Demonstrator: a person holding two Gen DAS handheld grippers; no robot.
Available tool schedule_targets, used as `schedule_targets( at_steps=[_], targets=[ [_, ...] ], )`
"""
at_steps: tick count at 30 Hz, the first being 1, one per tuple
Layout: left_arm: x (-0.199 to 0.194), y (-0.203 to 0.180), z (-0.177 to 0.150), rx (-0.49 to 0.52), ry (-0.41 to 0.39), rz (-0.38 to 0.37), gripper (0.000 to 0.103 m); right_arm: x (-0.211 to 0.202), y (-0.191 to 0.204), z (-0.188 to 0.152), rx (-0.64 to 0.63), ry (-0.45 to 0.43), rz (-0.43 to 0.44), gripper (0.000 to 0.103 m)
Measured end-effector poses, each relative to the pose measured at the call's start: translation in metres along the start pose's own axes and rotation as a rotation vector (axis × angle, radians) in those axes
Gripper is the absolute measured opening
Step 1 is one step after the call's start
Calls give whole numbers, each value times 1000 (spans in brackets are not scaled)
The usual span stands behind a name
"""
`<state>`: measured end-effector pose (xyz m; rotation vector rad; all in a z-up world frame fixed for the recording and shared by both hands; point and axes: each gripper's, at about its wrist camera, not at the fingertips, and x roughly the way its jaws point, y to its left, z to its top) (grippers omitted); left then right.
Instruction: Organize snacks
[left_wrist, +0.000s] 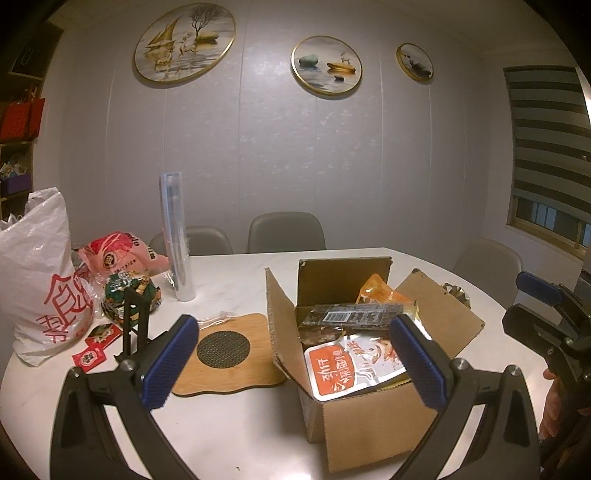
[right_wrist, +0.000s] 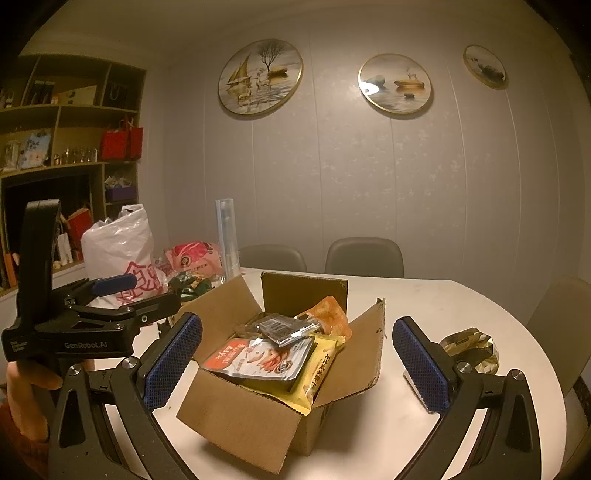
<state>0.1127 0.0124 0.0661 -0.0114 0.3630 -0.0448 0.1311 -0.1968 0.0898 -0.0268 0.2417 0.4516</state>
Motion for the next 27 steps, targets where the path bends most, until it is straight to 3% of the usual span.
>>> schedule_targets(
  at_steps=[27],
  targets=[
    [-1, -1, -1, -5, 2, -8, 102, -4, 1, -6, 23, -3, -14, 103]
  ],
)
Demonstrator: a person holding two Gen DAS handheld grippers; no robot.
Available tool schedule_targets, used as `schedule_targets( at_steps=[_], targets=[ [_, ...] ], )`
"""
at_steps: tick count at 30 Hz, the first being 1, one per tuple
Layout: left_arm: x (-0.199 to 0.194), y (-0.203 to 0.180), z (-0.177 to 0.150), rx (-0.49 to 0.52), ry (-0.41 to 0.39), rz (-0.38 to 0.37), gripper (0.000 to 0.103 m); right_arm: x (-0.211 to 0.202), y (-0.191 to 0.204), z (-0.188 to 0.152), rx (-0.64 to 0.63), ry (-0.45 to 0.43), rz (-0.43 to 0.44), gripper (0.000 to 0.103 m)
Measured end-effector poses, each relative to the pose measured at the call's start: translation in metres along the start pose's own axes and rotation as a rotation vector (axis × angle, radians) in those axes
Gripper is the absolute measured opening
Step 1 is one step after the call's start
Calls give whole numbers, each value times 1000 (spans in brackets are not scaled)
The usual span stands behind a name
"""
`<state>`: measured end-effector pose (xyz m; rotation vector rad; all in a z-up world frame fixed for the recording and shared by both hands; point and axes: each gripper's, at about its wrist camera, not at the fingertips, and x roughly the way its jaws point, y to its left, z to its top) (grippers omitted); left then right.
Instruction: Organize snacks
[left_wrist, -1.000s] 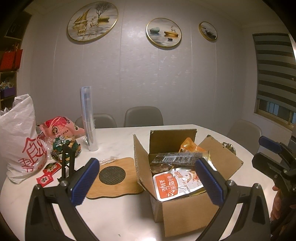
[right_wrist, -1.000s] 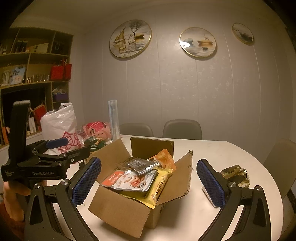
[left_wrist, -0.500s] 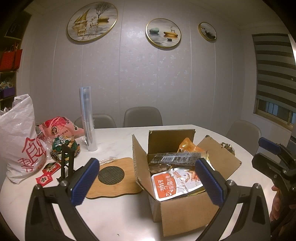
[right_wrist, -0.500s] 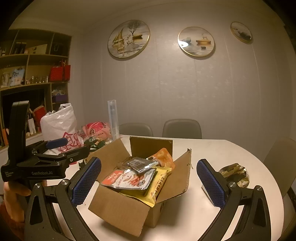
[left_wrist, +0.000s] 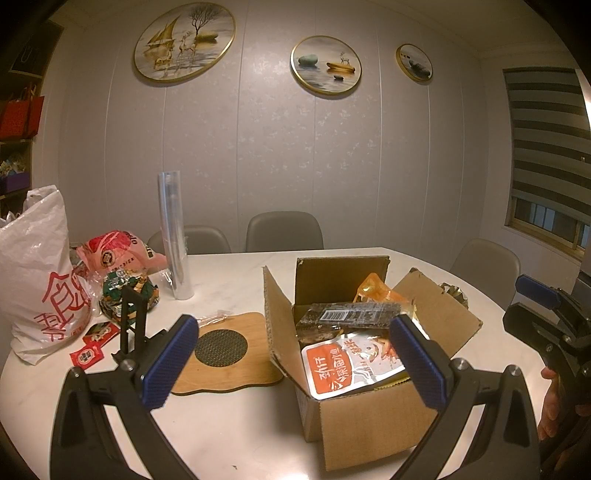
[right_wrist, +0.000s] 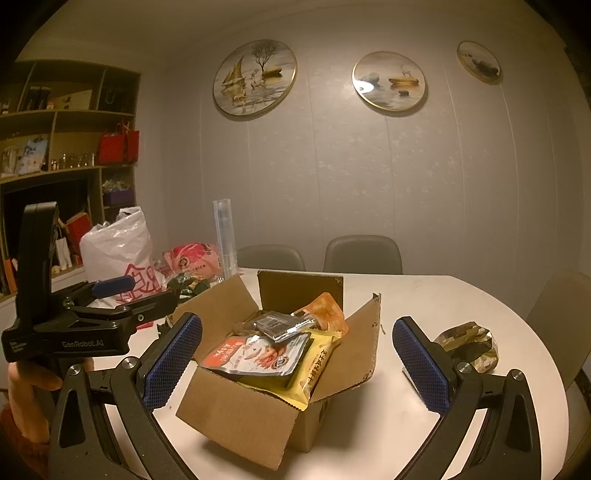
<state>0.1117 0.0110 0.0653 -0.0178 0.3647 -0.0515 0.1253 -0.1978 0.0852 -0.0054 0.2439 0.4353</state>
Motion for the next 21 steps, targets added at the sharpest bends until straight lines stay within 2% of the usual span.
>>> schedule_targets(
  at_steps=[21],
  targets=[
    [3, 0, -3, 3, 5, -11, 102, -3, 3, -3, 27, 3, -13, 103]
  ],
)
